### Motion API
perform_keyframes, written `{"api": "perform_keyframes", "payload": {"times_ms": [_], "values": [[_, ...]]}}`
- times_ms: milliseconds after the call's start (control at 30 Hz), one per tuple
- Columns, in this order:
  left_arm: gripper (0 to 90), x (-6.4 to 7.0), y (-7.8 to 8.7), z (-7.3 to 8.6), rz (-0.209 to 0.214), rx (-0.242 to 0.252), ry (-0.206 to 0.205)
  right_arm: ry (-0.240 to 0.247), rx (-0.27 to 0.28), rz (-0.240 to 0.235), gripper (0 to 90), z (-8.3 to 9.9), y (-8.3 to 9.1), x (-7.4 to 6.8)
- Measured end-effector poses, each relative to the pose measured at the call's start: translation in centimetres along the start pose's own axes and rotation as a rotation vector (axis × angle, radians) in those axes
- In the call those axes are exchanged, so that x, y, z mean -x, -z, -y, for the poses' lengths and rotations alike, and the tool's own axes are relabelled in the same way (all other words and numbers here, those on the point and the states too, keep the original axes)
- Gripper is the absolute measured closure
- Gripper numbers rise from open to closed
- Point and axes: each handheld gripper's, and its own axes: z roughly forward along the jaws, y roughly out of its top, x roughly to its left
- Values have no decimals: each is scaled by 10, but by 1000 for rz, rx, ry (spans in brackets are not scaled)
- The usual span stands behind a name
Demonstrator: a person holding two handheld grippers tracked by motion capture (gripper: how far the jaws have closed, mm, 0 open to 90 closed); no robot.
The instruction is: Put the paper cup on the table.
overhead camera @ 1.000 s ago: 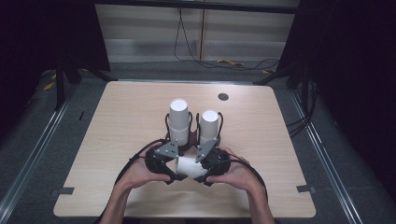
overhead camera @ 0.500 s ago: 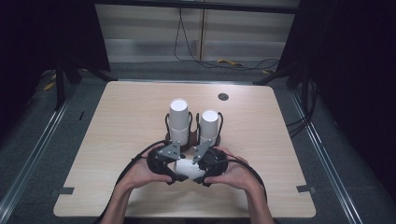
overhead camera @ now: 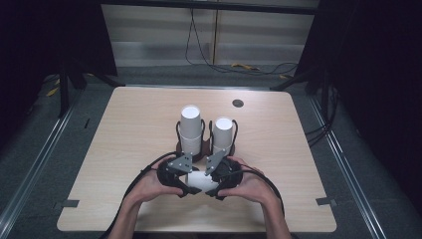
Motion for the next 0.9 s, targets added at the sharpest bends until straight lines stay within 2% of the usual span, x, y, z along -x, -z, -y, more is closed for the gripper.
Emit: {"api": "perform_keyframes", "payload": {"times_ms": [100,133,167,233,367,467,567,900], "values": [[325,-1,1,1,2,7,1,4,9,1,204,1,0,-1],[325,0,2,2,-4,20,13,10,18,8,201,1,1,-1],[325,0,2,3,-7,24,8,-5,22,9,196,1,1,-1],[326,1,4,4,-8,36,28,-7,48,17,194,4,2,-1],[325,1,6,7,-9,52,38,-38,81,13,182,11,3,-1],[325,3,7,7,-24,57,42,-49,126,25,167,14,6,0],[325,3,6,8,-24,68,44,-65,139,34,149,17,9,-1],[325,6,8,16,-34,155,94,-113,221,59,144,29,13,-3]]}}
